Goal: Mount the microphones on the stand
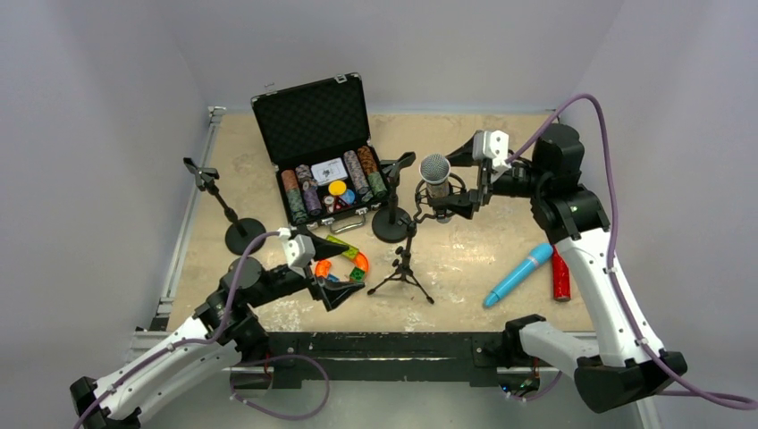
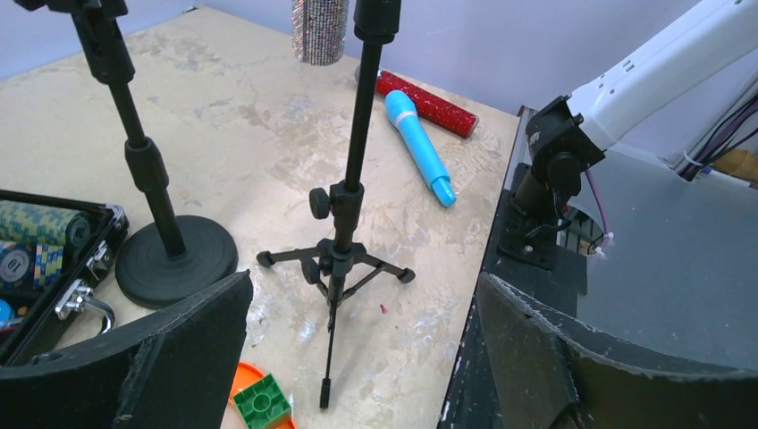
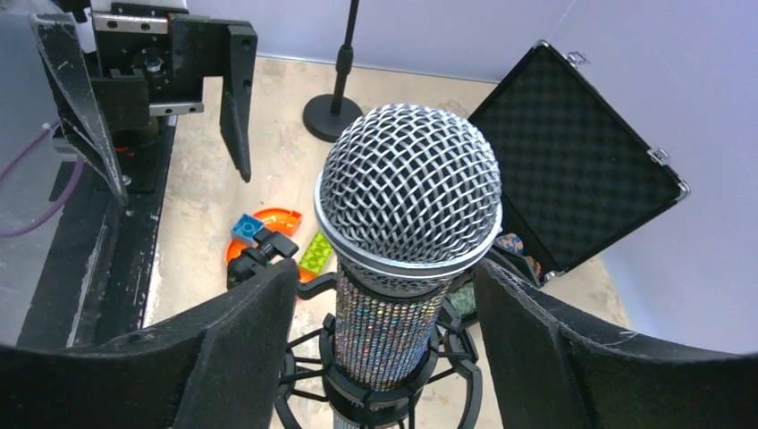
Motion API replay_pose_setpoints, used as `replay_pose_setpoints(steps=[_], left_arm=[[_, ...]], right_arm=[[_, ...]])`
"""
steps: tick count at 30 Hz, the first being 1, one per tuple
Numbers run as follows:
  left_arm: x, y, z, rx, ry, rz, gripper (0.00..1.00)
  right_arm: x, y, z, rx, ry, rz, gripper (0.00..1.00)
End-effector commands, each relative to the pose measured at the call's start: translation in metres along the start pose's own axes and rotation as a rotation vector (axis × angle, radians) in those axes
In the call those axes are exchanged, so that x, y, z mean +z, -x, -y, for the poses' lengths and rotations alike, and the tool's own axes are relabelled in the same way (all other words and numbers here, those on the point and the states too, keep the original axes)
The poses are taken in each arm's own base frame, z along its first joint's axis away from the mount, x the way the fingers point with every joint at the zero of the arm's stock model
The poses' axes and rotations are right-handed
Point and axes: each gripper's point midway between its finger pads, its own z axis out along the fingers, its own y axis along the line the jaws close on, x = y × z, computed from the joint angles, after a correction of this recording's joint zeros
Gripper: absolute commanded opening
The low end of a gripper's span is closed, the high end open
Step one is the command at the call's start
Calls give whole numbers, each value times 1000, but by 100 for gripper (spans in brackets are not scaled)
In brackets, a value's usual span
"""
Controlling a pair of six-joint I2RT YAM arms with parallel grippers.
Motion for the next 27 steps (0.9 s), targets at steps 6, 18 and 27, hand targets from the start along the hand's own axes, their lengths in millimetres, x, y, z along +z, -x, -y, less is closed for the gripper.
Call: replay_pose_setpoints(steps=[6, 18, 27], left_arm=[[-7, -12, -6, -54, 50, -45, 99], [-7, -6, -7, -75, 70, -42, 99], [-9, -11, -6, -81, 71, -65, 99]], right_arm=[[8, 18, -2, -20, 44, 76, 54], [13, -6, 1, 18, 24, 39, 53], [5, 13, 14, -48, -60, 35, 0]])
